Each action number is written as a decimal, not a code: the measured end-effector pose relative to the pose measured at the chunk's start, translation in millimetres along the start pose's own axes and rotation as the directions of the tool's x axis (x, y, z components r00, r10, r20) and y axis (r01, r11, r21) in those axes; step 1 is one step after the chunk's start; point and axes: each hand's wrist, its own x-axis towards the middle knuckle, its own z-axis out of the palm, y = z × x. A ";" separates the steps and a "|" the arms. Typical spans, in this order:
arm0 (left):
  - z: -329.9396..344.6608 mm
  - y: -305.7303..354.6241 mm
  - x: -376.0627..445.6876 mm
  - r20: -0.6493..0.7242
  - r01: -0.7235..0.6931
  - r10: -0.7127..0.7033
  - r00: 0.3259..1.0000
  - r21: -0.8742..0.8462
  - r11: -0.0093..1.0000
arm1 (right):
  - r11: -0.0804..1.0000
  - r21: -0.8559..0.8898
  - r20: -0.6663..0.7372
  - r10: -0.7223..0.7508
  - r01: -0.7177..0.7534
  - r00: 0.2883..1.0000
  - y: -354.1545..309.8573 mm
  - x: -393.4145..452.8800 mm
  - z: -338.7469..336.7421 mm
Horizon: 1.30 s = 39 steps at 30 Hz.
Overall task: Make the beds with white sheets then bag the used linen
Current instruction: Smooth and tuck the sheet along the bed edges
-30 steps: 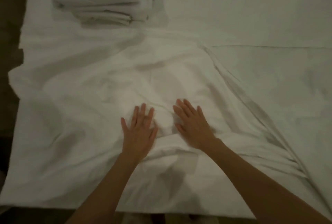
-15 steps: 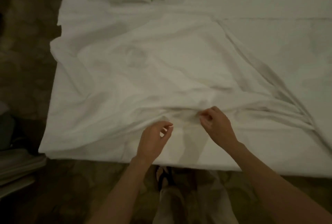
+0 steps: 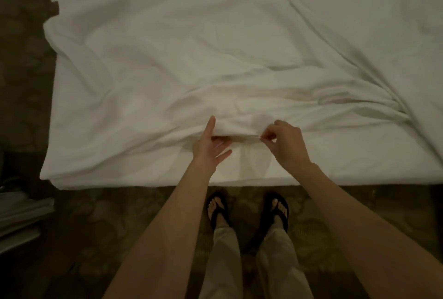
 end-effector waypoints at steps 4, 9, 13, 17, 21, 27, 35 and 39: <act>-1.5 1.6 7.1 -0.123 -0.075 0.062 0.990 -0.105 0.992 | 0.995 0.058 0.082 0.075 -0.080 0.994 11.1 -27.2 7.4; -22.8 -12.2 4.6 -0.082 -0.080 0.075 0.994 -0.059 0.995 | 0.998 -0.060 -0.083 -0.014 0.009 0.996 -1.2 -4.8 -2.4; -34.6 -14.4 -0.2 -0.024 -0.089 0.089 0.996 -0.011 0.996 | 0.949 -0.301 0.243 -0.023 0.097 0.970 -12.2 20.6 -5.1; -30.7 -5.1 -6.8 -0.016 -0.042 0.041 0.999 -0.119 0.992 | 0.990 -0.129 0.143 -0.029 0.048 0.989 -3.2 -7.6 10.8; -23.7 1.6 1.1 -0.139 -0.072 0.047 0.989 -0.178 0.981 | 0.985 0.146 0.146 0.071 -0.092 0.987 5.2 -26.6 15.5; -34.0 -7.3 1.1 -0.183 -0.154 0.119 0.976 -0.190 0.970 | 0.013 0.604 0.681 0.512 -0.797 0.524 0.2 -23.5 7.2; -62.9 -4.5 -23.6 0.018 -0.232 0.238 0.971 -0.161 0.959 | -0.455 0.855 0.506 0.624 -0.249 0.596 -28.9 -20.7 16.5; -58.4 -8.0 -8.9 -0.103 -0.171 0.146 0.984 -0.298 0.939 | -0.405 0.835 0.547 0.678 -0.373 0.490 -14.8 -46.1 36.8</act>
